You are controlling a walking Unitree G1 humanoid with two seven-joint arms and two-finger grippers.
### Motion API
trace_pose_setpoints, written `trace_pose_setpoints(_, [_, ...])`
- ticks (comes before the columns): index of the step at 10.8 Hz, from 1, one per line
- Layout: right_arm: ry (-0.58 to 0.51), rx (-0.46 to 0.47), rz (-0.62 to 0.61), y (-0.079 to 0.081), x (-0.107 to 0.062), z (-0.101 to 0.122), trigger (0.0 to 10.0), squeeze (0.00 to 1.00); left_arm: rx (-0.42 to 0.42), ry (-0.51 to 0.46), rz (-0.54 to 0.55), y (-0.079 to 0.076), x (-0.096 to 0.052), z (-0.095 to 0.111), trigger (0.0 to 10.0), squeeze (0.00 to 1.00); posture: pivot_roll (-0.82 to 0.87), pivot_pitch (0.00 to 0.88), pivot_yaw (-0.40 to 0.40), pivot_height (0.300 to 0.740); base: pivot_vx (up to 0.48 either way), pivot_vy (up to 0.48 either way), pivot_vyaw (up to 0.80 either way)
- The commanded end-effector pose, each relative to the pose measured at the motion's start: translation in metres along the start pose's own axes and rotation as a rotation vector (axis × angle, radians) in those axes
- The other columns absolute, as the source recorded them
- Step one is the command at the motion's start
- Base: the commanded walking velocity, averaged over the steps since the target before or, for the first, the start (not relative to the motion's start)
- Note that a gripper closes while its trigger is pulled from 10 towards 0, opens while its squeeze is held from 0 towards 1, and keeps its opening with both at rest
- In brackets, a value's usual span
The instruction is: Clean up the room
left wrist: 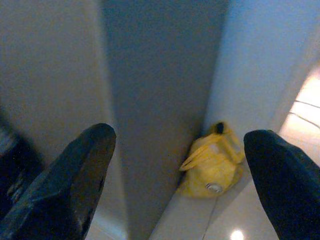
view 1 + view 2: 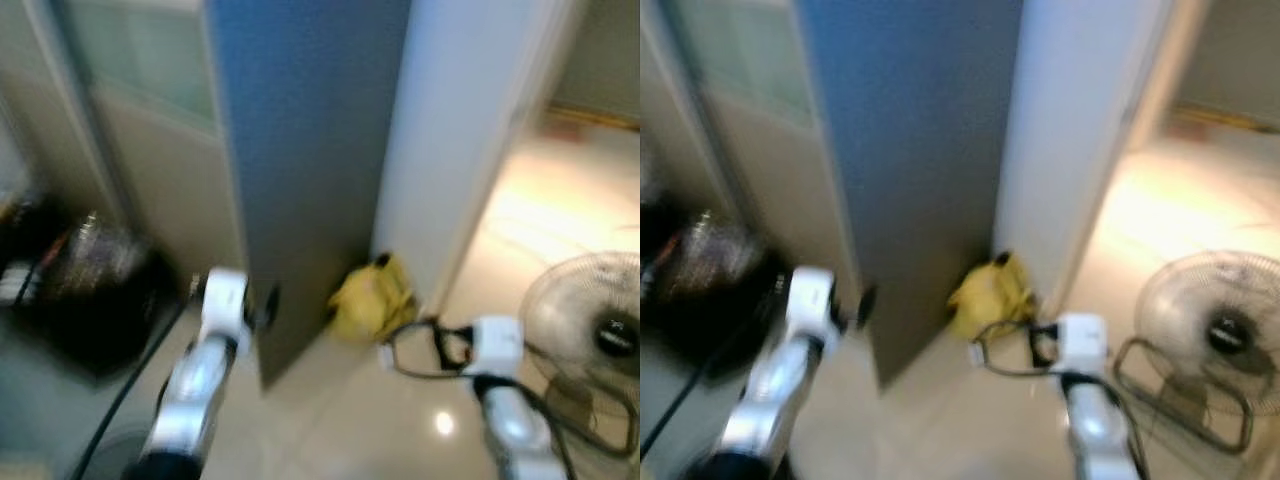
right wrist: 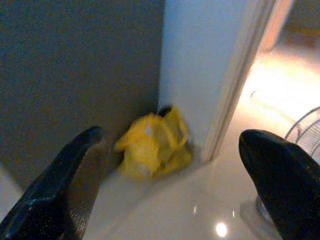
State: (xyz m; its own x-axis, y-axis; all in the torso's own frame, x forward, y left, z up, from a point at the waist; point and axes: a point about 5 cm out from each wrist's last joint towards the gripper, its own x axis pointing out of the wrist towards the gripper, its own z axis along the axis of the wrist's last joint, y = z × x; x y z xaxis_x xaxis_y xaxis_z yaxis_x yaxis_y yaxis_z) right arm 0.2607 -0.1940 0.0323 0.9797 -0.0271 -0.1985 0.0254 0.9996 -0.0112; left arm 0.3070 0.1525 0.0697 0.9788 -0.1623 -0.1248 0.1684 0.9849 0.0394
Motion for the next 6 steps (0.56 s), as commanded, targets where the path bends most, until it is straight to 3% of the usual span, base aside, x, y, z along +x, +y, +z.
trace_pose_setpoints(1, [-0.008,0.009,0.011,0.004,0.001,0.002,10.0,0.00,0.022,0.052,0.032,0.006,-0.003,-0.008,10.0,0.00,0.11,0.000,0.028,0.740,0.000,-0.458,0.58])
trace_pose_setpoints(3, [0.038,-0.012,0.065,0.010,-0.008,-0.013,10.0,0.00,0.072,0.095,0.038,0.013,-0.008,-0.015,10.0,0.00,0.12,0.000,0.045,0.740,0.000,0.000,0.58])
trace_pose_setpoints(5, [0.046,-0.016,0.089,0.015,-0.007,-0.015,10.0,0.00,0.107,0.076,0.029,0.005,-0.002,-0.009,10.0,0.00,0.12,0.000,0.041,0.740,0.000,0.000,0.58])
trace_pose_setpoints(6, [0.044,-0.018,0.098,0.017,-0.006,-0.014,10.0,0.00,0.068,0.066,0.066,0.006,0.001,-0.007,10.0,0.00,0.11,0.000,0.041,0.740,0.000,0.000,0.58])
